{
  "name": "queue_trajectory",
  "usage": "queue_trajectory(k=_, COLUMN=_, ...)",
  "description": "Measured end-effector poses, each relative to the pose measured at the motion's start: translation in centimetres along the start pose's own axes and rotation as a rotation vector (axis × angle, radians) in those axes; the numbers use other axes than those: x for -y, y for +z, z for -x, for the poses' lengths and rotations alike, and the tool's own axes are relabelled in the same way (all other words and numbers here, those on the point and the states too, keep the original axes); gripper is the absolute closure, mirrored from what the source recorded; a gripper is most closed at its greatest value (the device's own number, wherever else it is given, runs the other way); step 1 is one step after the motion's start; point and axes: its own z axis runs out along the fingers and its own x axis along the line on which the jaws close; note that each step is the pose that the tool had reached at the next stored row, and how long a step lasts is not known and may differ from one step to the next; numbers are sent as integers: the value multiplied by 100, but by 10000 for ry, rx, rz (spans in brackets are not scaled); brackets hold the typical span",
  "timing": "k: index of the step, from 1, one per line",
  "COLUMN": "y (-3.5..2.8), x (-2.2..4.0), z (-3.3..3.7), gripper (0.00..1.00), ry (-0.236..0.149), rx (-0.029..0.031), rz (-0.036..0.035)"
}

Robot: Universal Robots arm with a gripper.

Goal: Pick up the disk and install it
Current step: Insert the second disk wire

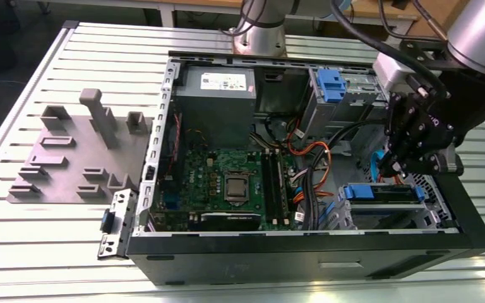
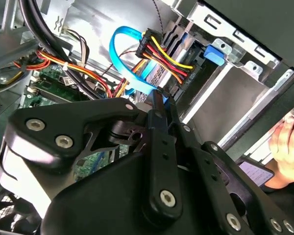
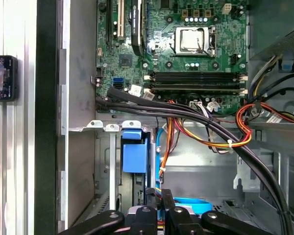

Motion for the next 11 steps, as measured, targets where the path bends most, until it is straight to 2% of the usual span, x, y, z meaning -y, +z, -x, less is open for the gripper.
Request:
queue_trajectory(k=3, y=15, x=-20, z=-21, gripper=84, ry=-1, rx=38, rz=-122)
queue_trajectory(k=6, y=33, x=-32, z=-58, gripper=84, ry=-3, rx=134, rz=-189)
queue_trajectory(k=11, y=54, x=-36, z=-138, gripper=84, ry=-1, rx=457, rz=-235)
